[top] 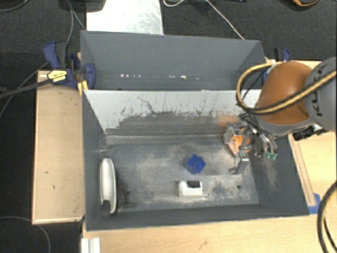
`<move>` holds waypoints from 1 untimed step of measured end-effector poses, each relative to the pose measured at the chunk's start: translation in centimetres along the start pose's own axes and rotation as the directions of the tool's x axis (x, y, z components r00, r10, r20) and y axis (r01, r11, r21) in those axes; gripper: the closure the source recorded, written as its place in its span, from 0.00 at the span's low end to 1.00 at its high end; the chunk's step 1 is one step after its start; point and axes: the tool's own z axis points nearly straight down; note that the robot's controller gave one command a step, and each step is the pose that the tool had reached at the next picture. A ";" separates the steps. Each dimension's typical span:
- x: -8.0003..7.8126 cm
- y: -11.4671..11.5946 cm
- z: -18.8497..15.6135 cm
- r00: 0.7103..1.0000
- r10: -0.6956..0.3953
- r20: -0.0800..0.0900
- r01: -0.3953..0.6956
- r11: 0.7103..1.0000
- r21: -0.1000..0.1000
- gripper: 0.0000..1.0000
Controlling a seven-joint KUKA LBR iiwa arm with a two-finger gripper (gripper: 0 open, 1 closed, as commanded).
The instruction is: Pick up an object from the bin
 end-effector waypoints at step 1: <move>0.0 0.0 0.0 1.000 -0.001 0.000 0.001 1.000 0.000 0.00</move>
Offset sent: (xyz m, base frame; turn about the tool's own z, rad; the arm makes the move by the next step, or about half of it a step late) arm -0.0015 0.0586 -0.0424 -0.0374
